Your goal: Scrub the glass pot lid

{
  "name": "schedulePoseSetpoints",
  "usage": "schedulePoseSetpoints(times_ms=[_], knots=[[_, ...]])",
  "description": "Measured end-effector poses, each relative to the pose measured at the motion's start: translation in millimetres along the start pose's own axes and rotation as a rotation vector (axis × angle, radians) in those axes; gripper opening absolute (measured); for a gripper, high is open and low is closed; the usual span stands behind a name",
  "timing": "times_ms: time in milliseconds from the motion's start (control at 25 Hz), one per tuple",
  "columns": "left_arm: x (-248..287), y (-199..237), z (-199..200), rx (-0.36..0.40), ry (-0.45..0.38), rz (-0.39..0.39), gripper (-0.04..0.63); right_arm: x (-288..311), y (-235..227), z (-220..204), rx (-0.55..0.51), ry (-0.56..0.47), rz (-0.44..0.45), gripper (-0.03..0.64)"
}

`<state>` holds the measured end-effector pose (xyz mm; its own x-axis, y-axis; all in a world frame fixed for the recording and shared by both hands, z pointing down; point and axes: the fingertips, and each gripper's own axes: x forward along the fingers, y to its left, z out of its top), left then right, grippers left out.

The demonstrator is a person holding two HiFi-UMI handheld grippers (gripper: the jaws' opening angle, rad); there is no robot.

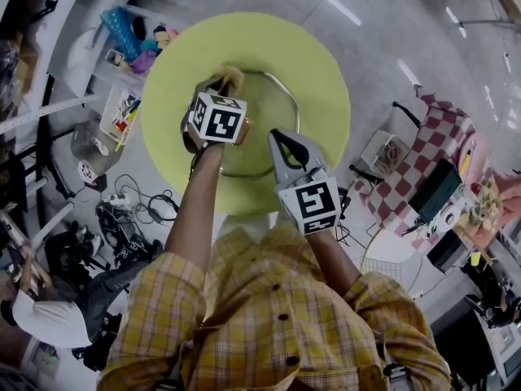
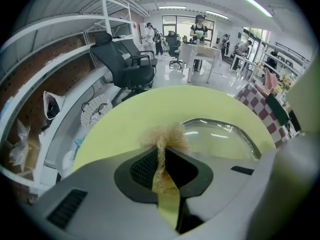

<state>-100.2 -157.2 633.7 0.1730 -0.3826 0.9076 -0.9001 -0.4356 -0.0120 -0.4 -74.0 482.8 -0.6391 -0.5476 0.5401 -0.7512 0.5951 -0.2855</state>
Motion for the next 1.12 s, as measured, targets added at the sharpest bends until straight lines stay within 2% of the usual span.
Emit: schedulePoseSetpoints(times_ms=[1120], knots=[[9.8, -26.5, 19.5, 0.157, 0.018, -0.074, 0.046, -12.7, -10.5, -0.8, 0.018, -0.012, -0.039, -0.003]])
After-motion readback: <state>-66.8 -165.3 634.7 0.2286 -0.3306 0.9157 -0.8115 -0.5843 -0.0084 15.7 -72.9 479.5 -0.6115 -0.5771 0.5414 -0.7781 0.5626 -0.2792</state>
